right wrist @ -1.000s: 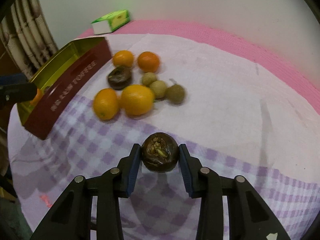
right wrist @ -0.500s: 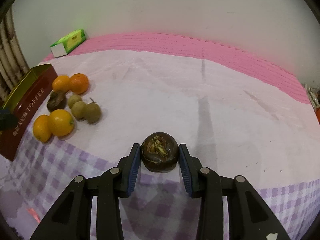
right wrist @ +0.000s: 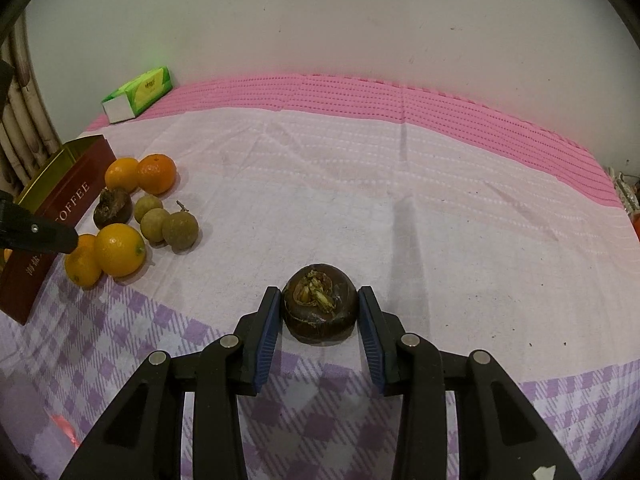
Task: Organize fruits
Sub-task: 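Grasp another dark brown fruit with the right tool while the left tool grasps an orange, then carry the orange into the tin tray with the left tool and release it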
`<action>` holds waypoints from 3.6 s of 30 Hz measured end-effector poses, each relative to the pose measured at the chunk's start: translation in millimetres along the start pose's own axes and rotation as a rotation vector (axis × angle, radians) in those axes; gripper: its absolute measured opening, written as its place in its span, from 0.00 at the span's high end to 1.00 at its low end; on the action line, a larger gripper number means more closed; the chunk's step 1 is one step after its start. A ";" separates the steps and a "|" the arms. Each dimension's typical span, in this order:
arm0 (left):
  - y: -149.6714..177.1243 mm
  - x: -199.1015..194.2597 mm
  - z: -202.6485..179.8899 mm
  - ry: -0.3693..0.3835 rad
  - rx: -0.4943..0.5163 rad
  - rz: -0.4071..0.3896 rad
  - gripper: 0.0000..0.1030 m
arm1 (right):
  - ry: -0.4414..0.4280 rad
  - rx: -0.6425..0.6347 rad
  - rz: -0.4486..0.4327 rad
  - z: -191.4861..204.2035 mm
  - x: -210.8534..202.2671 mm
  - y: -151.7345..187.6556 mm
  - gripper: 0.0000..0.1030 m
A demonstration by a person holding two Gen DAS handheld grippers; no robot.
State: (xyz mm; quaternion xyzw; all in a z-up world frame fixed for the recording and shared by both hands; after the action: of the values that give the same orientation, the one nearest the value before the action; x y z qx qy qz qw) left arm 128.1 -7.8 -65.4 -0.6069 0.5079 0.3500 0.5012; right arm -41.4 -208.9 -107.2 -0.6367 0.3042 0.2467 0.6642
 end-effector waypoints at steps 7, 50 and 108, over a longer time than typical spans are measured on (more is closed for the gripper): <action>-3.4 10.2 -2.6 -0.002 0.005 0.006 0.51 | 0.000 0.002 -0.007 0.8 0.8 0.0 0.65; -40.5 -54.6 131.4 -0.288 0.084 -0.189 0.63 | 0.023 0.007 -0.017 3.5 4.2 -1.7 0.65; -3.2 -82.5 155.3 -0.402 0.146 -0.277 0.56 | 0.022 0.005 -0.017 3.6 4.0 -1.8 0.65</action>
State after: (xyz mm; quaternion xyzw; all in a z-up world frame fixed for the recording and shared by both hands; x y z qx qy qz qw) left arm 124.6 163.8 -26.7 -0.5509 0.3339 0.3541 0.6779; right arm -37.0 -205.7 -108.8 -0.6404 0.3064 0.2332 0.6645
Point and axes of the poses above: each gripper's, at about its wrist camera, not at the fingertips, and x roughly the way its jaws point, z to its left, y to its underside, the point moved 2 cm from there along x, roughly the way its jaws point, and after that the axes turned 3 degrees about -z, right-handed, at the moved point
